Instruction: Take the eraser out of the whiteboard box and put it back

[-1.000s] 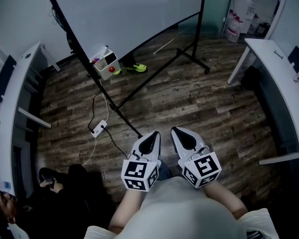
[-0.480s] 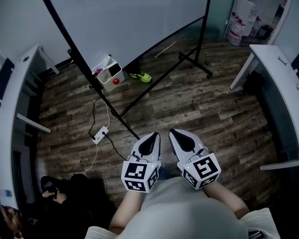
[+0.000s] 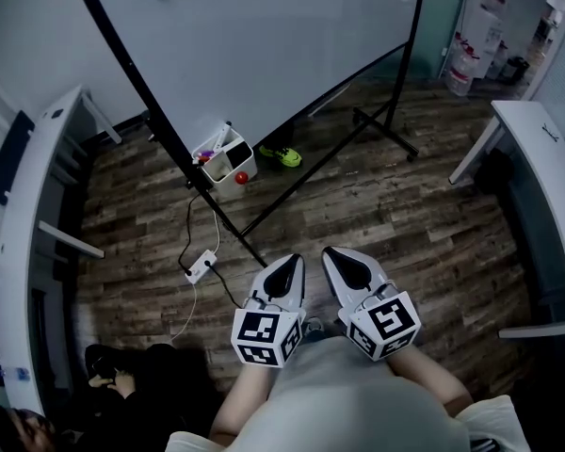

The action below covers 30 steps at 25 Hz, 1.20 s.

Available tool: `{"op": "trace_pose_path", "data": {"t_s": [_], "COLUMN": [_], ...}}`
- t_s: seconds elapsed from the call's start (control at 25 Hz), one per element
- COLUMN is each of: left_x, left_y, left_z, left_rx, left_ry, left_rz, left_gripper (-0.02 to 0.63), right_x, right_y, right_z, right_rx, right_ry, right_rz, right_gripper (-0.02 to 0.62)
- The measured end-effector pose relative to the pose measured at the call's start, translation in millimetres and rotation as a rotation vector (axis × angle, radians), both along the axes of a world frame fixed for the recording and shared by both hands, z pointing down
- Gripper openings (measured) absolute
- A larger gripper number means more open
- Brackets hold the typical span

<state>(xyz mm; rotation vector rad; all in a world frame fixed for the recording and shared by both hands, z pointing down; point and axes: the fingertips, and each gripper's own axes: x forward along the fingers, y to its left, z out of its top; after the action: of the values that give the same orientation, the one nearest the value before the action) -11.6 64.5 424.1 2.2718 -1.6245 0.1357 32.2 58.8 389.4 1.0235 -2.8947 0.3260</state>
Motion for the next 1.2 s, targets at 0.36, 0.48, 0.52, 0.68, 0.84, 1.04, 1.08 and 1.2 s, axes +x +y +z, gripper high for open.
{"op": "trace_pose_path", "data": {"t_s": [0.36, 0.48, 0.52, 0.68, 0.84, 1.04, 1.08, 1.2], "left_x": [-45, -58, -61, -71, -77, -85, -86, -93], "left_y": [-42, -51, -53, -59, -62, -70, -72, -81], "left_z": [-2, -2, -1, -2, -2, -2, -2, -3], "left_rx": [0.002, -0.001, -0.002, -0.003, -0.006, -0.009, -0.009, -0.004], "left_ry": [-0.007, -0.006, -0.005, 0.001, 0.006, 0.01, 0.011, 0.015], "left_rz": [-0.034, -0.047, -0.053, -0.072, -0.09, -0.127, -0.135, -0.169], "left_gripper": [0.002, 0.002, 0.002, 0.002, 0.0, 0.0, 0.0, 0.0], "right_x": [-47, -58, -61, -69, -75, -83, -84, -91], "right_y": [-43, -53, -56, -66, -71, -80, -84, -96], "right_z": [0, -2, -3, -6, -5, -7, -7, -8], "right_rx": [0.0, 0.004, 0.006, 0.011, 0.002, -0.005, -0.005, 0.004], "right_ry": [-0.002, -0.007, -0.008, -0.012, -0.015, -0.024, -0.023, -0.017], "right_rz": [-0.043, -0.05, -0.053, -0.06, -0.073, -0.101, -0.109, -0.142], "right_gripper": [0.005, 0.005, 0.005, 0.005, 0.005, 0.005, 0.005, 0.005]}}
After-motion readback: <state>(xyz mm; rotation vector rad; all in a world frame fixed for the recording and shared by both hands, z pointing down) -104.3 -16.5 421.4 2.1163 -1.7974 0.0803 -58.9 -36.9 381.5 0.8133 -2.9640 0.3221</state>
